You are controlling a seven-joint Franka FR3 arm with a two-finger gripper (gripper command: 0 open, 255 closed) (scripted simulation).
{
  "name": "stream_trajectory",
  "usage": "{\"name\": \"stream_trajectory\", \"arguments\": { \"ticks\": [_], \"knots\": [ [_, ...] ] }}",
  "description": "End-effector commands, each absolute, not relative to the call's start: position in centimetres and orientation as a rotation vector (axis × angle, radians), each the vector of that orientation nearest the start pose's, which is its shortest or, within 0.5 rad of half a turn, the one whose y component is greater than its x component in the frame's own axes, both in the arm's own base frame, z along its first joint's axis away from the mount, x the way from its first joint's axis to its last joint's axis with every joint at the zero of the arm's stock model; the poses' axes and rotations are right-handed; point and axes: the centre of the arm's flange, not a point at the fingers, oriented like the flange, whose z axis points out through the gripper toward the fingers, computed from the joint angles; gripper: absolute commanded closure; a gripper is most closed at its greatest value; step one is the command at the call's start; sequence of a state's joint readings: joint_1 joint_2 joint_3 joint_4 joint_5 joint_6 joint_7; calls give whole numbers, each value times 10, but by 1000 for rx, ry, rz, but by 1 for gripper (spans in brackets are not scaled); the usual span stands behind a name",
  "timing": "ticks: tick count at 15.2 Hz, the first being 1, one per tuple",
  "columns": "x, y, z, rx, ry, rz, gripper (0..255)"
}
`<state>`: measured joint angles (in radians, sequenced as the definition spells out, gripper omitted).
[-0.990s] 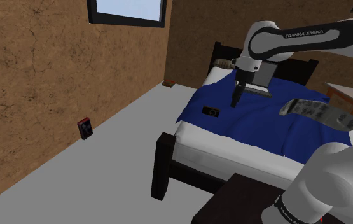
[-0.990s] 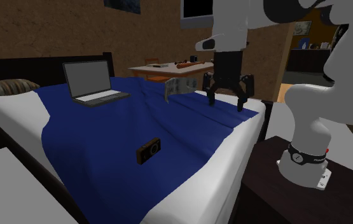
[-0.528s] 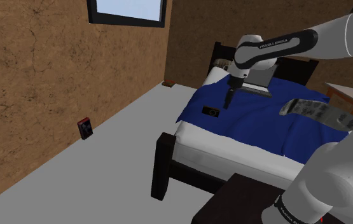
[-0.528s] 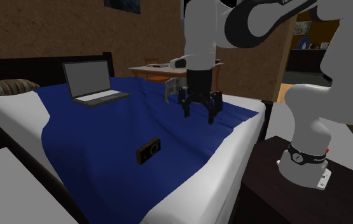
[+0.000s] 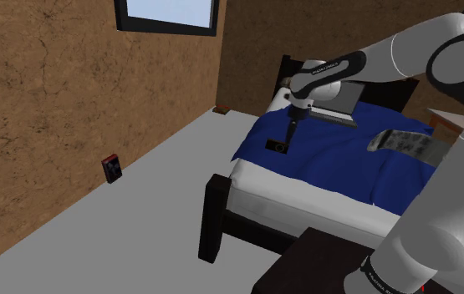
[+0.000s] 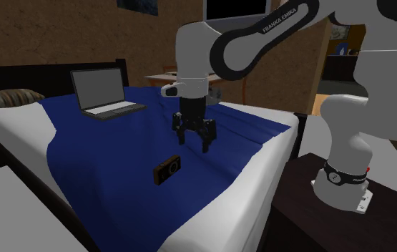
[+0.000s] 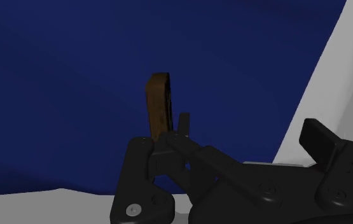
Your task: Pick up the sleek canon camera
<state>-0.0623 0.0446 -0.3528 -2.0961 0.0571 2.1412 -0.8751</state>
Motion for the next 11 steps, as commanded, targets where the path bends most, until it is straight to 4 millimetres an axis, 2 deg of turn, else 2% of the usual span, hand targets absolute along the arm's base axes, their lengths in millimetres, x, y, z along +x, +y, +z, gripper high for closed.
{"name": "stream_trajectory", "arguments": {
  "ticks": [1, 6, 11],
  "knots": [
    [525, -235, 388, -3043, -698, -44, 0],
    [570, -267, 356, -3034, -774, -67, 0],
    [572, -269, 334, -3033, -777, -68, 0]
  ]
}}
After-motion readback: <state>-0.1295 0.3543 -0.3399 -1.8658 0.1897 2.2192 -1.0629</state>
